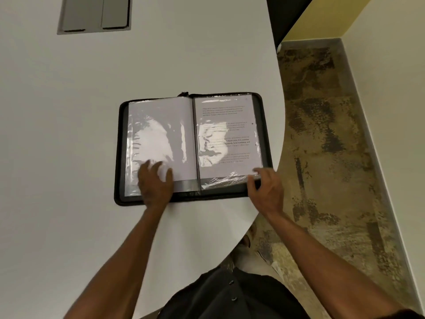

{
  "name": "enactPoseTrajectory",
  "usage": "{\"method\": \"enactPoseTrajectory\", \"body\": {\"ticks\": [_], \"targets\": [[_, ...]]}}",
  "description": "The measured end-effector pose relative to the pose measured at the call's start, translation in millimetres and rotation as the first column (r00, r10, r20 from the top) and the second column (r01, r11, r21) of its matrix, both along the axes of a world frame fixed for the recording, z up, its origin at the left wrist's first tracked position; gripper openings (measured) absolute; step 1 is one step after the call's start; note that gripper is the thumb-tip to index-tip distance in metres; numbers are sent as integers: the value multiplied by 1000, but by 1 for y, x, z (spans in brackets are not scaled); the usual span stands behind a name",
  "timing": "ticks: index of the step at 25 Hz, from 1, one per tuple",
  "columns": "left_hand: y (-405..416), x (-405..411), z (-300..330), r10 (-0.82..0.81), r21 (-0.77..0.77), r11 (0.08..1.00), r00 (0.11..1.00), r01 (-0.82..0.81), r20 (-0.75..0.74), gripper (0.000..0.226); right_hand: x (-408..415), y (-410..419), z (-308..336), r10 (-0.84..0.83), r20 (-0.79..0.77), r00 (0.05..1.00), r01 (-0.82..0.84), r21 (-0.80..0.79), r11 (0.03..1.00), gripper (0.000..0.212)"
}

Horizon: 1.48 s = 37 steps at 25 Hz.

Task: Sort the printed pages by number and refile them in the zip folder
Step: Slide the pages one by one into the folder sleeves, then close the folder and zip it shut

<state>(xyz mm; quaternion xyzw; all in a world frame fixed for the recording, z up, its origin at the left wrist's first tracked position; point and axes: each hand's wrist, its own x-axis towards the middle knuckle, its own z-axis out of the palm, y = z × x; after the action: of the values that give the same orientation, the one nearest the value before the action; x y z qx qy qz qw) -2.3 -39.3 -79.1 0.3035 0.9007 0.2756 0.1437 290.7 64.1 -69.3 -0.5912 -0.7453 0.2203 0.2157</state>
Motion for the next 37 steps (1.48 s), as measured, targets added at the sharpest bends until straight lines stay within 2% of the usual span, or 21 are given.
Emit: {"method": "enactPoseTrajectory", "body": {"ticks": [3,5,6,10,12,14,15,17,19,20,22,27,29,34,37], "targets": [[-26,-53,-6,44,-211,976,996,-60,-82,54,-2,37,-1,-102,167,981,138,-224,965,61],[-33,-76,-5,83,-308,947,996,-87,-25,61,-7,52,0,-91,249,964,191,-415,890,70],[-35,-84,-6,121,-333,937,992,-108,18,64,-9,56,-1,-83,267,960,202,-460,864,71],[-32,-100,-2,171,-309,943,978,-127,119,63,-15,62,-7,-126,325,937,254,-389,885,66],[-29,-100,7,275,-242,943,945,-229,179,62,-20,63,-4,-168,306,937,276,-356,893,62],[-25,-102,18,364,-216,925,891,-312,270,71,-24,70,7,-200,280,939,302,-394,868,61],[-24,-105,24,390,-225,916,870,-332,302,74,-23,79,9,-228,255,940,325,-453,830,62],[-25,-111,39,406,-238,909,856,-341,321,74,-17,95,20,-308,149,940,329,-643,692,66],[-25,-114,60,403,-193,914,855,-357,326,60,-8,108,27,-412,31,911,275,-789,549,62],[-24,-113,68,399,-157,917,851,-367,341,47,-2,110,27,-447,-3,894,252,-824,508,54],[-25,-110,90,369,-93,928,850,-361,377,32,-2,104,32,-468,-46,882,234,-821,521,40],[-33,-91,125,270,19,954,886,-299,376,40,-16,81,60,-511,-288,810,148,-742,654,23],[-35,-82,135,244,60,954,878,-294,412,39,-24,73,79,-477,-353,805,108,-704,702,15],[-29,-59,163,47,142,978,831,-151,555,40,-50,58,122,-257,-387,886,-42,-617,785,28],[-27,-20,181,-128,227,974,817,-4,562,42,-74,43,141,-87,-387,918,-142,-526,839,37]]}}
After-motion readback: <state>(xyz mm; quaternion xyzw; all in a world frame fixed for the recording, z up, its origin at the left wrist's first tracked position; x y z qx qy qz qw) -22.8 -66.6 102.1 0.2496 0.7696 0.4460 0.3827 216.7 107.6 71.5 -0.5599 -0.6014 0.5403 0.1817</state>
